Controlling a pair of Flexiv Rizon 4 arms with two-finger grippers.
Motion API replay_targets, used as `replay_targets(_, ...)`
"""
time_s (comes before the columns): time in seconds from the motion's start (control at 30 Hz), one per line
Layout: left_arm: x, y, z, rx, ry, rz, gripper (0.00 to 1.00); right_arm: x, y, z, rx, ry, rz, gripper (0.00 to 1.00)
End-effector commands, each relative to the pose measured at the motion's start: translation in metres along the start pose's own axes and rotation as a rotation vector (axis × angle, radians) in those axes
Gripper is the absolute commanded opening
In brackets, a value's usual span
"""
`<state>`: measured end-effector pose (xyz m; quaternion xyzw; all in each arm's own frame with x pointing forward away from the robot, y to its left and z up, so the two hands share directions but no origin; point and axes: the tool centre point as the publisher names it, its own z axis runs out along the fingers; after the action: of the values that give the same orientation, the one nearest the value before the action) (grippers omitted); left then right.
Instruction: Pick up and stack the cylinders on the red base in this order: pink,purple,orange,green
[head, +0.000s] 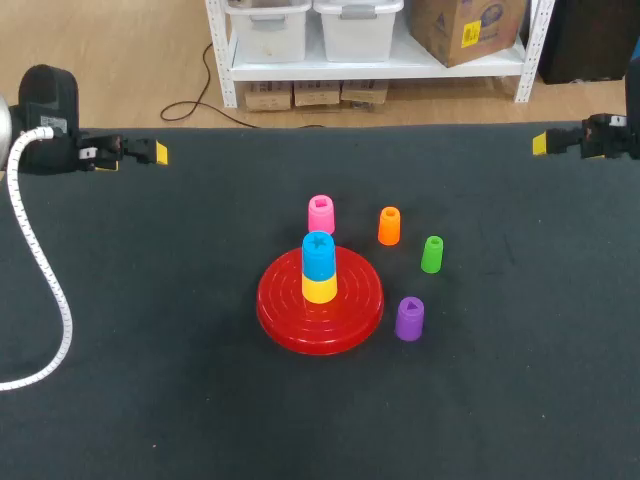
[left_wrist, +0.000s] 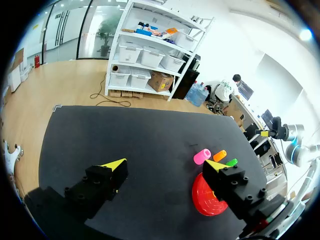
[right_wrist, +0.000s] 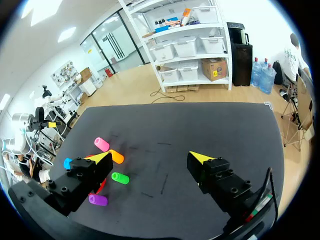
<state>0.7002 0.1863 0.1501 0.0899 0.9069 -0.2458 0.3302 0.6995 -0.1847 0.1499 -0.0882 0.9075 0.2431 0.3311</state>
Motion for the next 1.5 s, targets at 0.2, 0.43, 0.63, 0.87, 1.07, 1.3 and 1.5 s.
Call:
replay_targets(0.2, 0.000, -0.001, 0.000, -0.004, 0.002, -0.001, 1.00, 0.000, 0.000, 0.000, -0.002, 0.000, 0.000, 1.00)
replay_targets(0.43, 0.000, -0.001, 0.000, -0.004, 0.002, -0.001, 1.00, 0.000, 0.000, 0.000, -0.002, 0.000, 0.000, 1.00)
replay_targets(0.63, 0.000, -0.001, 0.000, -0.004, 0.002, -0.001, 1.00, 0.000, 0.000, 0.000, -0.002, 0.000, 0.000, 1.00)
replay_targets(0.87, 0.000, -0.001, 0.000, -0.004, 0.002, -0.001, 1.00, 0.000, 0.000, 0.000, -0.002, 0.000, 0.000, 1.00)
replay_targets(1.07, 0.000, -0.001, 0.000, -0.004, 0.002, -0.001, 1.00, 0.000, 0.000, 0.000, -0.002, 0.000, 0.000, 1.00)
replay_targets(1.3, -0.003, -0.005, -0.002, 0.045, 0.002, 0.140, 1.00, 0.000, 0.000, 0.000, -0.002, 0.000, 0.000, 1.00)
replay_targets(1.5, 0.000, -0.022, -0.006, 0.182, -0.092, 0.398, 1.00, 0.000, 0.000, 0.000, -0.002, 0.000, 0.000, 1.00)
